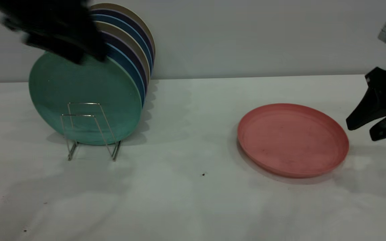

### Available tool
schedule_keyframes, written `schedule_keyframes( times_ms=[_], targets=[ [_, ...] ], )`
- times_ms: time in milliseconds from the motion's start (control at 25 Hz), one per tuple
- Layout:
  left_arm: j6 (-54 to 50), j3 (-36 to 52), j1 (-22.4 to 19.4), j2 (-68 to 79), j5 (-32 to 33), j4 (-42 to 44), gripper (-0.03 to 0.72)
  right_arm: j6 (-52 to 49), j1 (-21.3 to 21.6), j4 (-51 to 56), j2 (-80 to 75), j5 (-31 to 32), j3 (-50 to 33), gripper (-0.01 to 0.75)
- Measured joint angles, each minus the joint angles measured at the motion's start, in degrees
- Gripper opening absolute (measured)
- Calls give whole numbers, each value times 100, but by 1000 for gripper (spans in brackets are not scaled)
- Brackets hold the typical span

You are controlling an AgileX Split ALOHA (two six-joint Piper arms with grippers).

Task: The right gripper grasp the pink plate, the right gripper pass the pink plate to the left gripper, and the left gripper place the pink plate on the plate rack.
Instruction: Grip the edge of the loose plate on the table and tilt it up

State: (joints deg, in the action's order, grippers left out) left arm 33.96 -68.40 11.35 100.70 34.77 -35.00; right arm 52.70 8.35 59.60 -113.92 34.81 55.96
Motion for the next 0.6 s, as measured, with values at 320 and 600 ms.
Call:
schedule_keyframes(
  times_ms=[320, 600],
  targets=[
    [453, -350, 642, 767, -88, -335, 520, 390, 484, 487, -1562, 480, 1080, 494],
    [465, -362, 719, 767, -101, -340, 520, 428, 488, 680, -2388, 871, 1750, 494]
  ],
)
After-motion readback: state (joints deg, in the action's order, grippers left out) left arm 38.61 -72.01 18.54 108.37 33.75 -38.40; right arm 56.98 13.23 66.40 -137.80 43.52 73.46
